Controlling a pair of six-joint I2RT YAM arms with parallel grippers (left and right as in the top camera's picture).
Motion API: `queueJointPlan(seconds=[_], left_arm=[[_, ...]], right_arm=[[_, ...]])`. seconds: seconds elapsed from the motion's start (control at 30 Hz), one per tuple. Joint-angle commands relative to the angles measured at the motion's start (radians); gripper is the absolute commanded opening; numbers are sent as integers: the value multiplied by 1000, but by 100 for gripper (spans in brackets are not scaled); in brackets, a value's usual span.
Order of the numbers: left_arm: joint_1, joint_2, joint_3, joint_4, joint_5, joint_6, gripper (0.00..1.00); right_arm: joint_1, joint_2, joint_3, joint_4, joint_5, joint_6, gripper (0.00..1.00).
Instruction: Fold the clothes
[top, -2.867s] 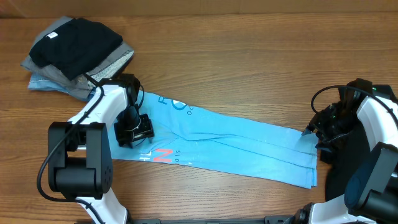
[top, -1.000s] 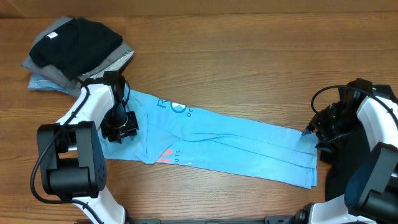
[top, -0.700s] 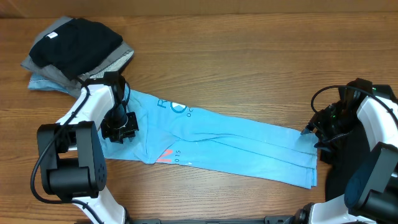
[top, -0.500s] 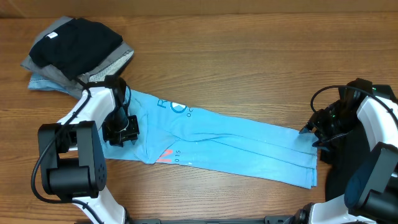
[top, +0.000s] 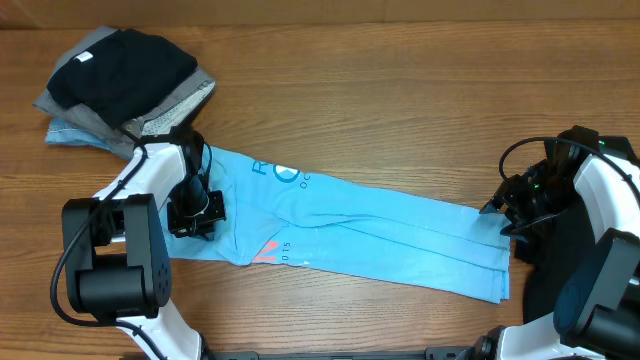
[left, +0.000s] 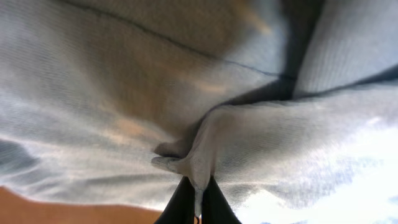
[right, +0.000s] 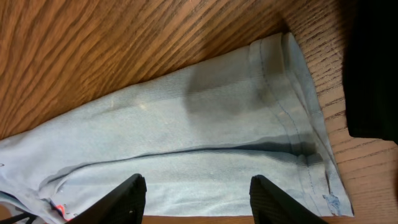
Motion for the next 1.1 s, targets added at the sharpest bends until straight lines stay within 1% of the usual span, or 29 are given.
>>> queueJointPlan(seconds=[0.0, 0.17, 0.33, 0.4, 0.43, 0.6, 0.73, 0.77, 0.93, 1.07], left_arm=[[14, -19, 61, -53, -6, 6, 4], [29, -19, 138, -138, -86, -13, 4], [34, -19, 141, -191, -165, -66, 4], [34, -19, 141, -215, -174, -84, 4], [34, -19, 141, -221, -171, -87, 6], [33, -19, 141, -210, -166, -83, 28], [33, -19, 141, -201, -174, -83, 56], [33, -19, 141, -201, -183, -83, 60], [33, -19, 141, -165, -194, -83, 70], [33, -19, 141, -120, -169, -83, 73]], right_arm=[[-3, -25, -2, -1, -9, -16, 58], [-3, -25, -2, -3, -9, -19, 57], [-3, -25, -2, -3, -9, -20, 57], [-3, -25, -2, -3, -9, -20, 58], [-3, -25, -2, -3, -9, -19, 57], [-3, -25, -2, -3, -9, -19, 57], [-3, -25, -2, 0, -8, -20, 58], [-3, -25, -2, 0, -9, -20, 57], [-3, -25, -2, 3, -9, -19, 58], [-3, -25, -2, 17, -18, -19, 58]])
